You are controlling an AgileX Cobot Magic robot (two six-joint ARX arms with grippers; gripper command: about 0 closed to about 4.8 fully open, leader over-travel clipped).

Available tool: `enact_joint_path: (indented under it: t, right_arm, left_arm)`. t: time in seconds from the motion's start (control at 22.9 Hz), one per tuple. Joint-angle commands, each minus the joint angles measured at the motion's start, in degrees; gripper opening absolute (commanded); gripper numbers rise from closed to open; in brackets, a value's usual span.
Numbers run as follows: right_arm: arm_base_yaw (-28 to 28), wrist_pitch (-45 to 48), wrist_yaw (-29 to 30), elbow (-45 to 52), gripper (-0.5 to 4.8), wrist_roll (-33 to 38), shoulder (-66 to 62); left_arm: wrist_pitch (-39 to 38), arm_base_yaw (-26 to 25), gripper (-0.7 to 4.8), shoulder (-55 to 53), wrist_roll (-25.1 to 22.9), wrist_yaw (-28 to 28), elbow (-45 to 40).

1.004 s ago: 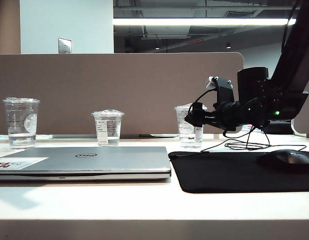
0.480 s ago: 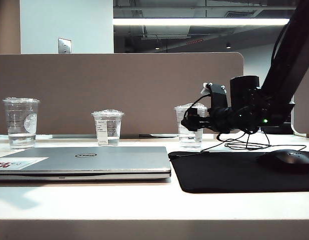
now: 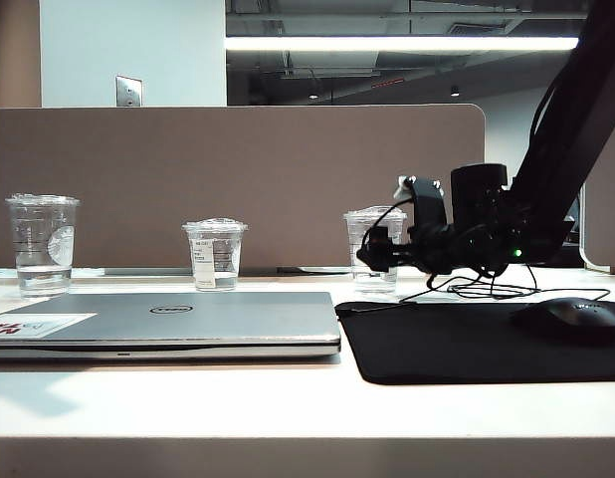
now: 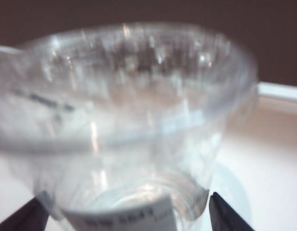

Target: Pick up the coffee cup on the right and place it on the right side of the laptop.

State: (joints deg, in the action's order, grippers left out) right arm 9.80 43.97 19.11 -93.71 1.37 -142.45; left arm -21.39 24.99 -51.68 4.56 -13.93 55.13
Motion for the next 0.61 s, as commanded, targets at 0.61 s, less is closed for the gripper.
enact_joint_path:
  t: [0.61]
  right_arm:
    - [0.81, -1.38, -1.77, -5.55, 4.79, -2.89, -1.86]
  left_arm:
    - [1.14, 0.04, -0.05, 0.04, -0.04, -0.26, 0.33]
